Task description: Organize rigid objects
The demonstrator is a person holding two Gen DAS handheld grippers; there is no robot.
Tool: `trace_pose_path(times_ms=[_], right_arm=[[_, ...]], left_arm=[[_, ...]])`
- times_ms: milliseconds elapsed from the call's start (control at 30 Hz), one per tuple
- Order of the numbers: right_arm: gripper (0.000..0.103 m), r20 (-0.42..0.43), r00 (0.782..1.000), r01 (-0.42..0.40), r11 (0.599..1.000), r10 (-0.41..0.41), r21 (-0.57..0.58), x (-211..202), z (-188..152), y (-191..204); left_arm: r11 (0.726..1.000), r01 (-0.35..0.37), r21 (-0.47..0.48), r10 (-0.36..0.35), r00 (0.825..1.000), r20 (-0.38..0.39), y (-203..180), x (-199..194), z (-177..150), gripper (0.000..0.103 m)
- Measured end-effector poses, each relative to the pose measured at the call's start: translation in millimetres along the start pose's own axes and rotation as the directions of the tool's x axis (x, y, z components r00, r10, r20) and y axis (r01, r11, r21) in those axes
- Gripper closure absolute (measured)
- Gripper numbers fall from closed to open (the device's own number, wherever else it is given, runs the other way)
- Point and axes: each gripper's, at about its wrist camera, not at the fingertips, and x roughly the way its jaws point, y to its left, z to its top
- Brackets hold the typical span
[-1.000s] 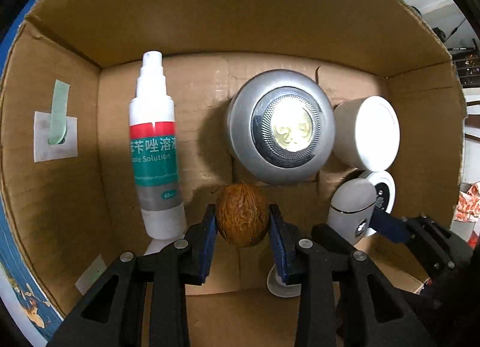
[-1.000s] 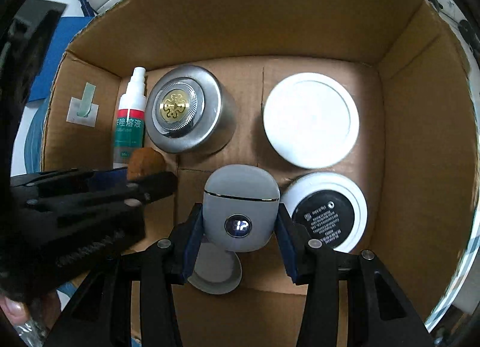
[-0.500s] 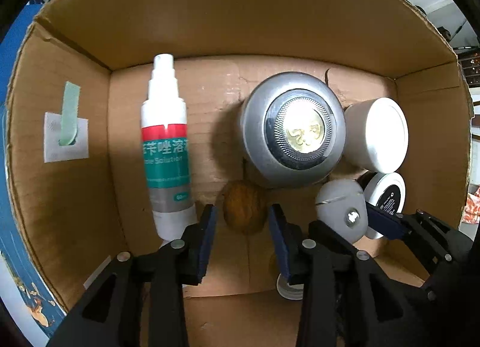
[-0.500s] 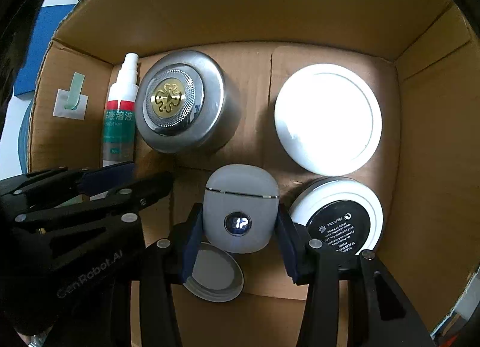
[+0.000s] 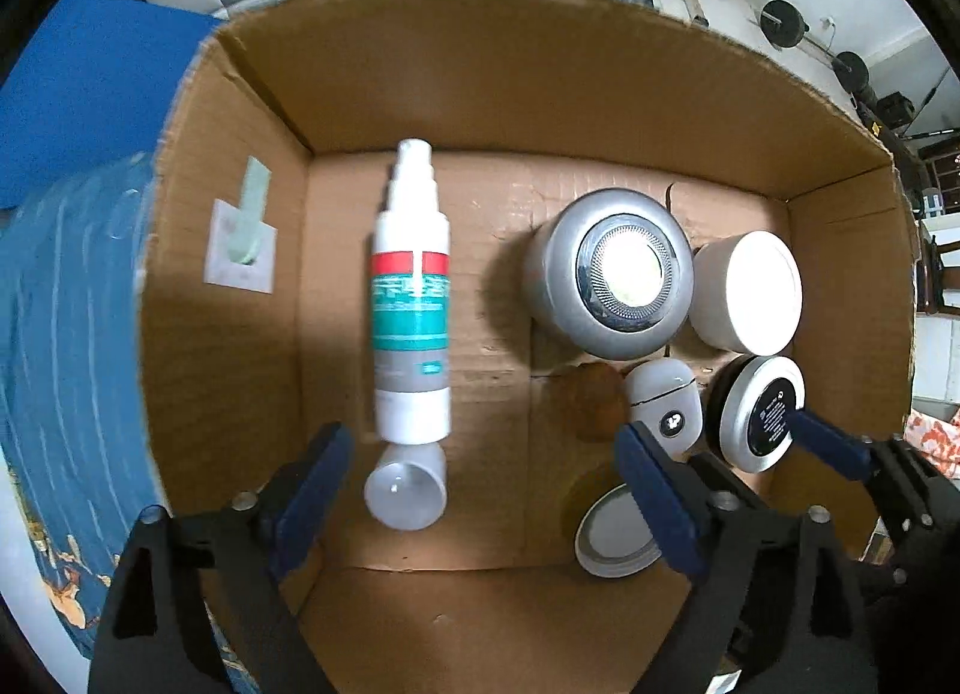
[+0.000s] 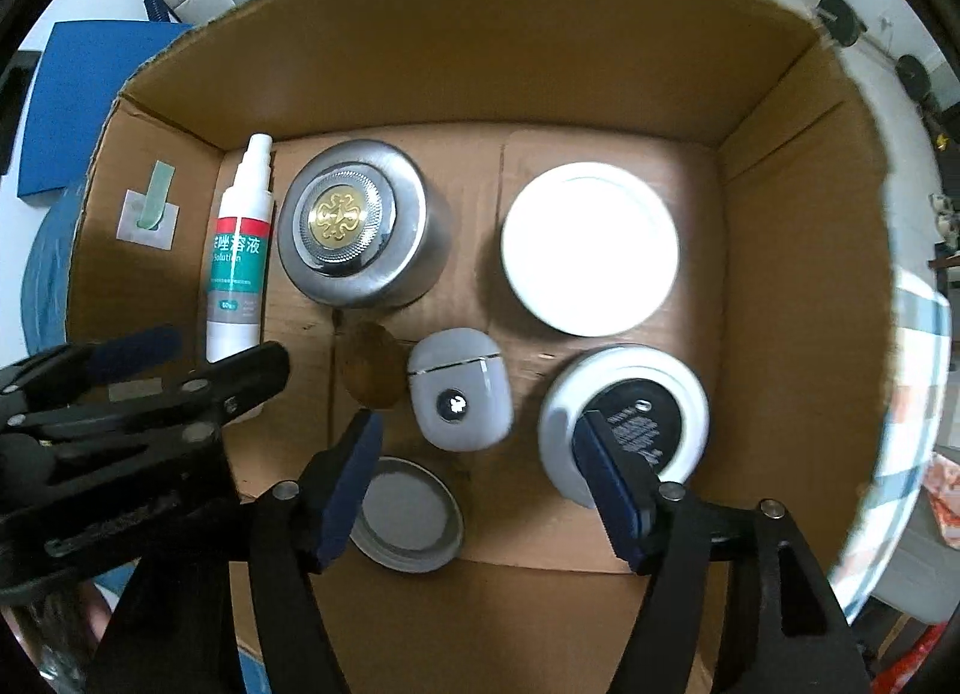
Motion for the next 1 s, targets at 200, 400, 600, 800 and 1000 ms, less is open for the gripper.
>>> trace_pose_path(times_ms=[200, 400, 600, 800, 1000], right_arm=[[0.001, 0.014, 1.000, 0.014, 1.000, -0.015, 0.027, -5.9, -11.1, -4.5], [0.000, 0.056, 0.998, 0.038, 0.998, -0.040, 0.047, -36.6, -29.2, -4.8], [0.000, 0.181, 0.982, 0.044, 0.998, -0.053, 0.053, -98.1, -68.0, -6.8], [0.000, 0.295, 0.954, 0.038, 0.998, -0.053, 0.054, -167.3, -125.0, -0.7], [0.000, 0.380, 0.925, 0.008, 0.999, -0.028, 0.052, -236.5, -186.4, -0.9]], left_arm=[[1.000, -0.011, -0.001, 0.011, 0.999, 0.050, 1.4, -21.0, -10.1, 0.005], [1.000, -0.011, -0.008, 0.012, 0.989, 0.145, 8.4, -63.4, -36.5, 0.005], [1.000, -0.014, -0.015, 0.017, 0.965, 0.262, 8.2, -118.4, -80.7, 0.005], [1.000, -0.022, -0.011, 0.025, 0.926, 0.378, 7.7, -177.8, -139.1, 0.005], [1.000, -0.029, 0.007, 0.022, 0.885, 0.464, 2.9, -232.5, -193.1, 0.005]])
